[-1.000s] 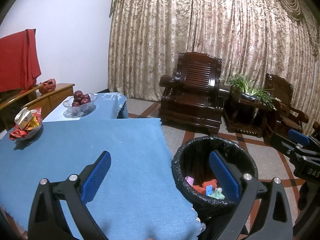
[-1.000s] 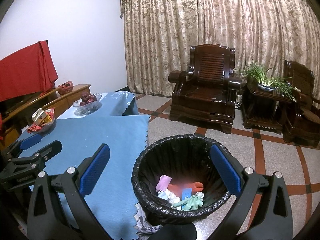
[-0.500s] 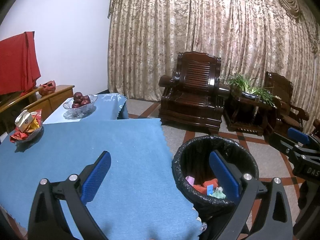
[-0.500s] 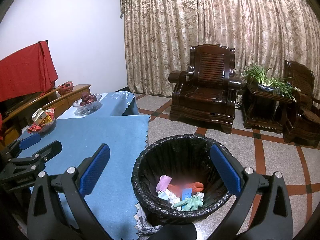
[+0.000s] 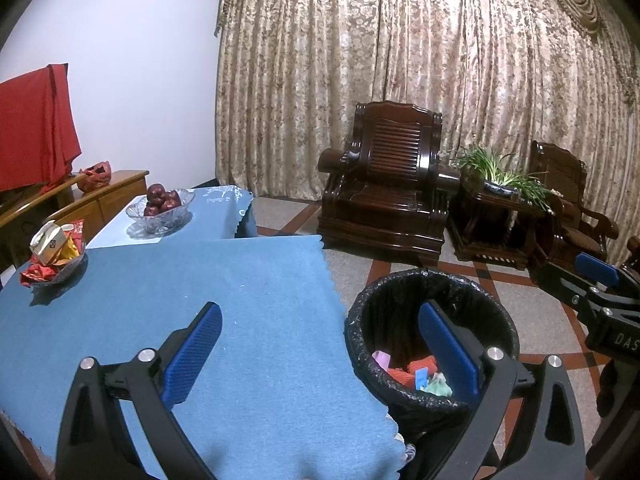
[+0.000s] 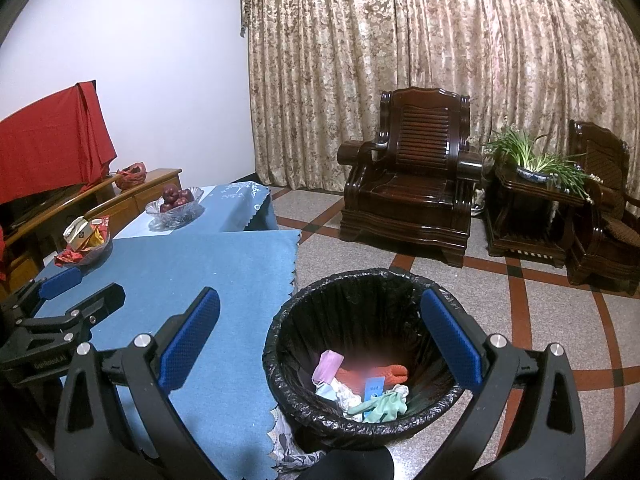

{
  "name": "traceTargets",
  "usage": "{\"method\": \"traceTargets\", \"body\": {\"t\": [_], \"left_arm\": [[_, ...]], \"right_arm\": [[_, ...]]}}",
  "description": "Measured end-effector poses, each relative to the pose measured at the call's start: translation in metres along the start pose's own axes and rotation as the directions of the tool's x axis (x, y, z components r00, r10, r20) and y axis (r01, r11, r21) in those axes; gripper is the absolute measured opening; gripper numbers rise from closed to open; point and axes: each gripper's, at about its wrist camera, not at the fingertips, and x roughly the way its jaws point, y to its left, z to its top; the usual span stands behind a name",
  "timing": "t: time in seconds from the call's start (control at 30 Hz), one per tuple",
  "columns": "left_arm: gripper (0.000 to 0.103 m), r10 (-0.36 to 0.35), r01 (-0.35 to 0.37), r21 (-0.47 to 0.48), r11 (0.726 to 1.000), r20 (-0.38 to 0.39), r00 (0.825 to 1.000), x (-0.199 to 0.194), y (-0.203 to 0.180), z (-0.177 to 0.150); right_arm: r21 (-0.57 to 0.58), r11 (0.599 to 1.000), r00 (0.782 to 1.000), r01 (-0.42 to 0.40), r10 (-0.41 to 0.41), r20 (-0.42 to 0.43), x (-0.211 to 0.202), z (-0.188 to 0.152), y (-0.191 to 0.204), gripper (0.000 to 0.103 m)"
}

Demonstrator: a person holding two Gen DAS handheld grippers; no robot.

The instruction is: Collect trash

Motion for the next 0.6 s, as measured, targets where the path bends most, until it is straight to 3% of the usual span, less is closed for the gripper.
{"method": "traceTargets", "body": {"t": [0.6], "left_arm": [[0.097,0.001,-0.001,-0.001,1.000,-0.006,1.000,0.0019,0.0054,-0.0041]], "right_arm": [[-0.001,1.000,1.000,-0.001,0.001,-0.001,-0.0002,0.0011,0.0018,0.098]]}}
